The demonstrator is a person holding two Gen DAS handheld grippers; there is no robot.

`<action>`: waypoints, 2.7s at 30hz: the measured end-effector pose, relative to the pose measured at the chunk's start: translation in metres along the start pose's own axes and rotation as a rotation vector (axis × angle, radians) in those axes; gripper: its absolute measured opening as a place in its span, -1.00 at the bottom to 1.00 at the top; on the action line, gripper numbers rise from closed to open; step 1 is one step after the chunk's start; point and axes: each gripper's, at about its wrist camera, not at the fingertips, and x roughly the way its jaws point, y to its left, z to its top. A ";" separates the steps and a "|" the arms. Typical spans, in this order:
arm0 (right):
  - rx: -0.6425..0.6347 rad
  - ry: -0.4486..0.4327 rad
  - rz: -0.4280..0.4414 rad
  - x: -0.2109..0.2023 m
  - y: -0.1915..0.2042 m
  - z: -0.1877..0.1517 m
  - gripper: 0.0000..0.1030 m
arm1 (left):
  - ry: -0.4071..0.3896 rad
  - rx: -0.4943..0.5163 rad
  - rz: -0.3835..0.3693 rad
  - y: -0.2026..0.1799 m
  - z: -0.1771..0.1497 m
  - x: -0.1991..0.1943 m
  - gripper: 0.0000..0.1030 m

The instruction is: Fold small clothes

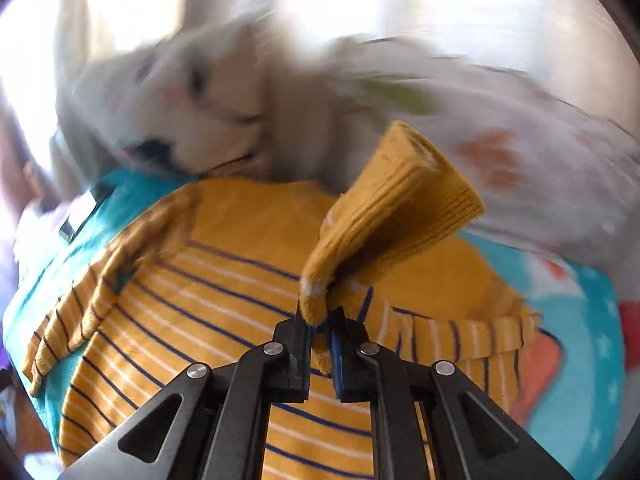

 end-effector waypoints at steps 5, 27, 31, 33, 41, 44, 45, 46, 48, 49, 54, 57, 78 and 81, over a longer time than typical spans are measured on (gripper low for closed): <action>-0.176 0.090 0.002 0.065 0.086 0.003 -0.72 | 0.025 -0.055 0.020 0.038 0.004 0.011 0.99; -0.241 0.174 0.422 0.011 0.194 -0.019 0.05 | 0.043 -0.281 0.138 0.150 0.024 0.037 0.99; -0.340 0.203 0.562 0.002 0.246 -0.031 0.17 | 0.033 -0.303 0.149 0.161 0.023 0.032 0.99; -0.396 0.209 0.554 0.002 0.270 -0.039 0.24 | 0.030 -0.300 0.150 0.163 0.022 0.030 0.99; -0.694 0.097 0.497 -0.022 0.338 -0.085 0.36 | 0.014 -0.302 0.176 0.173 0.024 0.024 0.99; -0.703 0.132 0.463 -0.001 0.346 -0.090 0.13 | 0.007 -0.331 0.186 0.183 0.025 0.020 0.99; -0.677 0.129 0.473 0.000 0.344 -0.086 -0.03 | 0.005 -0.335 0.189 0.184 0.026 0.019 0.99; -0.653 0.135 0.453 0.001 0.341 -0.077 -0.64 | 0.001 -0.337 0.192 0.185 0.027 0.017 0.99; -0.546 0.149 0.513 -0.002 0.327 -0.054 -0.79 | -0.008 -0.331 0.193 0.182 0.029 0.014 0.99; -0.479 0.142 0.538 -0.006 0.315 -0.040 -0.79 | -0.012 -0.324 0.191 0.178 0.031 0.013 0.99; -0.221 0.034 0.527 -0.030 0.223 0.018 -0.81 | -0.027 -0.264 0.147 0.144 0.043 0.015 0.99; -0.055 -0.003 0.441 -0.033 0.138 0.036 -0.81 | -0.033 -0.207 0.111 0.113 0.049 0.018 0.99; 0.494 0.094 0.088 0.014 -0.171 -0.050 -0.05 | 0.160 0.066 -0.072 -0.066 -0.003 0.078 0.99; 0.353 0.086 0.120 0.006 -0.136 -0.050 0.19 | 0.171 0.073 -0.064 -0.075 -0.013 0.080 0.99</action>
